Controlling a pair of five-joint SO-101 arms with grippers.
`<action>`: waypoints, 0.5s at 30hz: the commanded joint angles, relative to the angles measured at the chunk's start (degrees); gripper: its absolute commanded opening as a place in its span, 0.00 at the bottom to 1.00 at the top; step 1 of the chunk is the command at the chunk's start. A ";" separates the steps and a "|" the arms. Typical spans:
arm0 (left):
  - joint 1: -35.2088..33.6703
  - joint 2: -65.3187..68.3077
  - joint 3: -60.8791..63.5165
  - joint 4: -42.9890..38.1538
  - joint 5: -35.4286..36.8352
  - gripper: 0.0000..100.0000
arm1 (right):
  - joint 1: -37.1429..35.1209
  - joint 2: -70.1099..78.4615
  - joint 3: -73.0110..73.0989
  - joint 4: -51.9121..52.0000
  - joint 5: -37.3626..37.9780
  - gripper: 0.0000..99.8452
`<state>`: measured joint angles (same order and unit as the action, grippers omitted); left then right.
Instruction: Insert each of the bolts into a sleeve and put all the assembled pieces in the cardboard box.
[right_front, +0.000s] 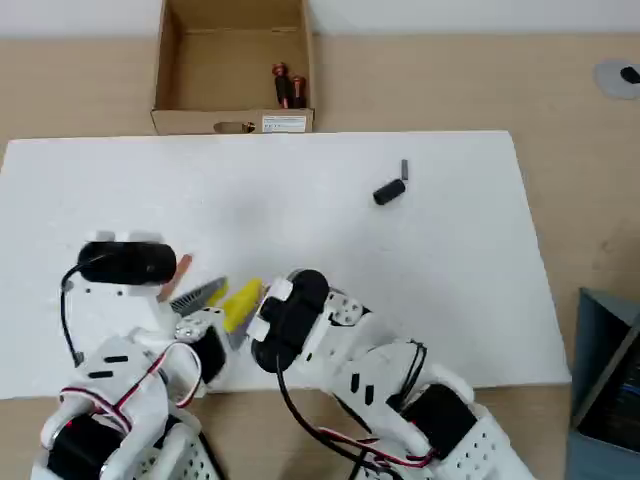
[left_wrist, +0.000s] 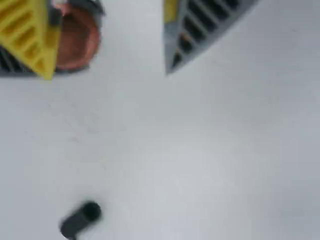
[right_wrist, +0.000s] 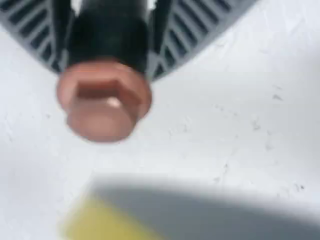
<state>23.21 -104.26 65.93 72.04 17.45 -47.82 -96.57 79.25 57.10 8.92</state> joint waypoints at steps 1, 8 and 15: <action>-5.10 -0.13 -3.69 0.09 -5.27 0.02 | 0.40 -0.22 -0.66 -1.41 0.18 0.01; -20.92 -0.22 -1.85 -0.09 -16.53 0.00 | 8.66 -0.31 -1.01 -1.14 0.00 0.01; -38.51 -0.22 11.96 -7.47 -26.46 0.00 | 19.47 0.31 -7.34 5.89 -6.42 0.01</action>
<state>-9.41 -104.26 73.67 68.44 -6.73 -32.09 -96.40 77.49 59.74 4.44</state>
